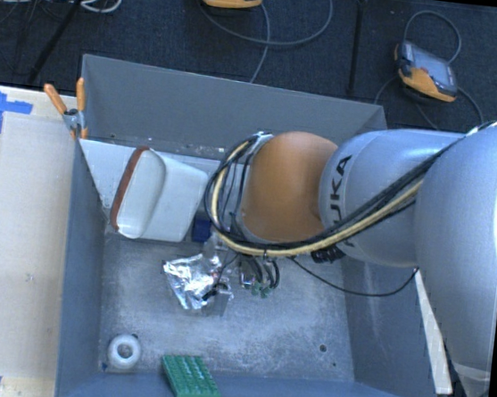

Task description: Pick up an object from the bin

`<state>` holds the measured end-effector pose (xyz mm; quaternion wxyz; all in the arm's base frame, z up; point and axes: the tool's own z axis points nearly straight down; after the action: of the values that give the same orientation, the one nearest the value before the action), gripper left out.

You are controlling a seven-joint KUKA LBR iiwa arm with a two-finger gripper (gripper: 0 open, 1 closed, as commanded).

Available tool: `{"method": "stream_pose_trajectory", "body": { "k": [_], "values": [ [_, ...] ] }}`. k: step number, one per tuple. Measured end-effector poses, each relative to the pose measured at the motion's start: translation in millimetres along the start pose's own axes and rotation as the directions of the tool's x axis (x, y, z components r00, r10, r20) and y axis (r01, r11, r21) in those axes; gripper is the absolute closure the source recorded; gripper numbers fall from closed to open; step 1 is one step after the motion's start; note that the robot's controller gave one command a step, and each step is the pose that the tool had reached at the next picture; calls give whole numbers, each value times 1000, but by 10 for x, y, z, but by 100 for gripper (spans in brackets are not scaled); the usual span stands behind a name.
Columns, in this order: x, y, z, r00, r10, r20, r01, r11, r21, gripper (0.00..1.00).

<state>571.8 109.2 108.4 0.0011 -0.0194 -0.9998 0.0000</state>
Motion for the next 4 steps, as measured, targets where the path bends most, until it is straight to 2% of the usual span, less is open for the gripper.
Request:
{"method": "stream_pose_trajectory", "body": {
  "k": [1, 2, 3, 4],
  "values": [
    [78, -63, 397, 996, 92, 1, -92, 996, 0, 0],
    [74, -61, 396, 996, 93, 1, -93, 996, -1, 0],
    [78, -63, 396, 996, 95, -1, -95, 996, -1, 100],
    [65, -62, -155, 995, 96, 6, -96, 995, -2, 100]
  ]
}}
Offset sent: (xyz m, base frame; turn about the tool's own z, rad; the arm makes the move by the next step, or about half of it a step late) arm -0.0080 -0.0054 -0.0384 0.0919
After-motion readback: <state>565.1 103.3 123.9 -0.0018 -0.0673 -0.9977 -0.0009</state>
